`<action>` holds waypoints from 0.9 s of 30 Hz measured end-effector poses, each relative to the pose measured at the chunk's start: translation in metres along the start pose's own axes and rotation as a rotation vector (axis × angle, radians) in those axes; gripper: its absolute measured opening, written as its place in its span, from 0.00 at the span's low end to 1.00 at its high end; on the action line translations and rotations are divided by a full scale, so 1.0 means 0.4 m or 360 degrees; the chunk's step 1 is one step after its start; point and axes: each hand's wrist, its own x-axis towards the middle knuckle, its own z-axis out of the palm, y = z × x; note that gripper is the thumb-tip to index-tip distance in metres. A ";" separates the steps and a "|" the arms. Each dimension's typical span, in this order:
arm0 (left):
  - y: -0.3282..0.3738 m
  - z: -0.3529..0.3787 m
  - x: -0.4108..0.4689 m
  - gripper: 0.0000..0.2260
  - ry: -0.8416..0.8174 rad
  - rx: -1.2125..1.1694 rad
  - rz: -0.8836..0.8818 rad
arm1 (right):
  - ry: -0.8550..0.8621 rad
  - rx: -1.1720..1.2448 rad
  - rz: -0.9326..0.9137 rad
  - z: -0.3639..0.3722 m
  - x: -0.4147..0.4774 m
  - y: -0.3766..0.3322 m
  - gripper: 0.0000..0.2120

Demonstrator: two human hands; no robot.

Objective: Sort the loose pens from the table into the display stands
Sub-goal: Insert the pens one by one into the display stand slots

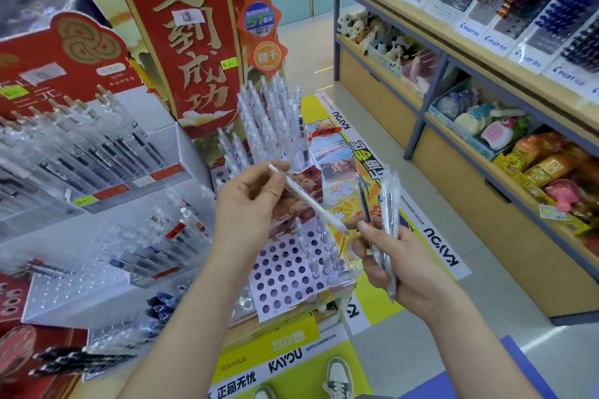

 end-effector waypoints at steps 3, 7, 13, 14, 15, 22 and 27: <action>-0.014 -0.027 0.007 0.09 0.0104 0.0431 0.0220 | 0.0100 0.0037 0.0005 -0.012 0.005 0.001 0.09; -0.068 -0.022 0.010 0.08 0.0102 0.0732 0.0200 | 0.0192 0.0060 0.0046 -0.016 0.014 0.000 0.13; -0.131 -0.006 0.022 0.08 0.0042 0.1048 0.0358 | 0.0102 -0.0032 0.0044 -0.015 0.009 -0.008 0.16; -0.139 -0.004 0.026 0.09 0.0039 0.1093 0.0374 | 0.0104 -0.0028 0.0037 -0.016 0.009 -0.006 0.17; -0.146 -0.002 0.029 0.09 0.0040 0.1128 0.0378 | 0.0119 -0.0017 0.0029 -0.014 0.009 -0.005 0.19; -0.182 0.000 0.039 0.09 0.0010 0.1232 0.0454 | 0.0255 0.0120 0.0053 -0.012 0.009 0.002 0.10; -0.186 -0.003 0.046 0.08 0.0004 0.1333 0.0471 | 0.0190 0.0120 0.0063 -0.014 0.010 0.002 0.15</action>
